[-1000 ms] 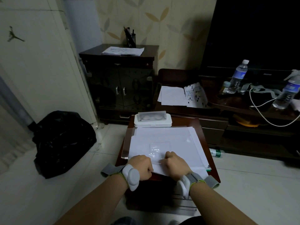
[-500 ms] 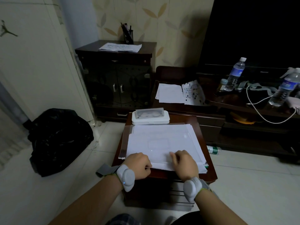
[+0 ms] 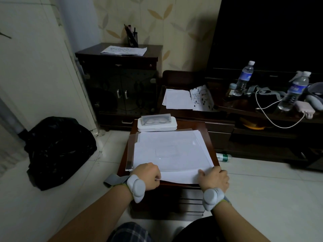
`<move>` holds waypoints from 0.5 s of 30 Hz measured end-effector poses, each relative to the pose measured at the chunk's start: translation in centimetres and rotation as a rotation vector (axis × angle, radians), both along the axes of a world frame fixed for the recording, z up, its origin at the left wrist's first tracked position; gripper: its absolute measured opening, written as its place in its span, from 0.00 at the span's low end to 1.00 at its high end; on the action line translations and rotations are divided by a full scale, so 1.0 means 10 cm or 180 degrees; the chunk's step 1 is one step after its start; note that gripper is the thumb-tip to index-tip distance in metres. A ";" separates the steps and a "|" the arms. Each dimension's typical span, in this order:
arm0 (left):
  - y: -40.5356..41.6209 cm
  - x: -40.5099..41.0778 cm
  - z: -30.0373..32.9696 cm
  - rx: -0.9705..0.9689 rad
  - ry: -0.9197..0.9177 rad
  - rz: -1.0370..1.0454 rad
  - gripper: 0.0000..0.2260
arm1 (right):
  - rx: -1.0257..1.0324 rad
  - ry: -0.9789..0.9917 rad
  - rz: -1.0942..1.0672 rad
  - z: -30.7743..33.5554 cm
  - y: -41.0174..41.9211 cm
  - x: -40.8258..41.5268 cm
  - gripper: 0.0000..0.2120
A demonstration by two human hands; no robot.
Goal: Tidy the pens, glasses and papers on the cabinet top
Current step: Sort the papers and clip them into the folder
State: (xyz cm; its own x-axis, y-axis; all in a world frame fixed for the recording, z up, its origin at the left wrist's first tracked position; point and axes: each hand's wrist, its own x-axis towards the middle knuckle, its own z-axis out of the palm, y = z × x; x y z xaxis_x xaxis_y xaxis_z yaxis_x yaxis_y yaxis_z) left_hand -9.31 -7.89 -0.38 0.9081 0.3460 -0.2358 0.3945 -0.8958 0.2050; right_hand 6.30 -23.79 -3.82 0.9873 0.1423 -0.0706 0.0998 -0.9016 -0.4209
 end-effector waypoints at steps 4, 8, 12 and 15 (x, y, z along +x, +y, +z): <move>0.00 0.01 -0.01 -0.0063 0.0001 0.0026 0.10 | -0.0209 -0.0506 0.0547 0.04 -0.03 0.06 0.28; 0.05 0.05 0.01 -0.0158 -0.0061 0.0068 0.10 | 0.0583 -0.1584 0.2172 0.02 -0.06 0.06 0.30; 0.07 0.08 0.01 -0.0213 0.0020 0.0006 0.10 | 0.0062 -0.1176 0.3991 0.15 0.03 -0.02 0.32; 0.08 0.08 0.00 -0.0203 0.0026 0.0000 0.12 | -0.0644 -0.0742 0.4633 0.18 0.14 -0.10 0.19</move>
State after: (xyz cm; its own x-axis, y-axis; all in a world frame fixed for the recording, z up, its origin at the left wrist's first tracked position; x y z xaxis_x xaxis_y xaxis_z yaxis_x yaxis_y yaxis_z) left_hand -8.54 -7.06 -0.34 0.9061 0.3300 -0.2648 0.3964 -0.8810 0.2583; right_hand 5.32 -22.42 -2.00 -0.0177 0.9971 -0.0734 0.9884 0.0063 -0.1520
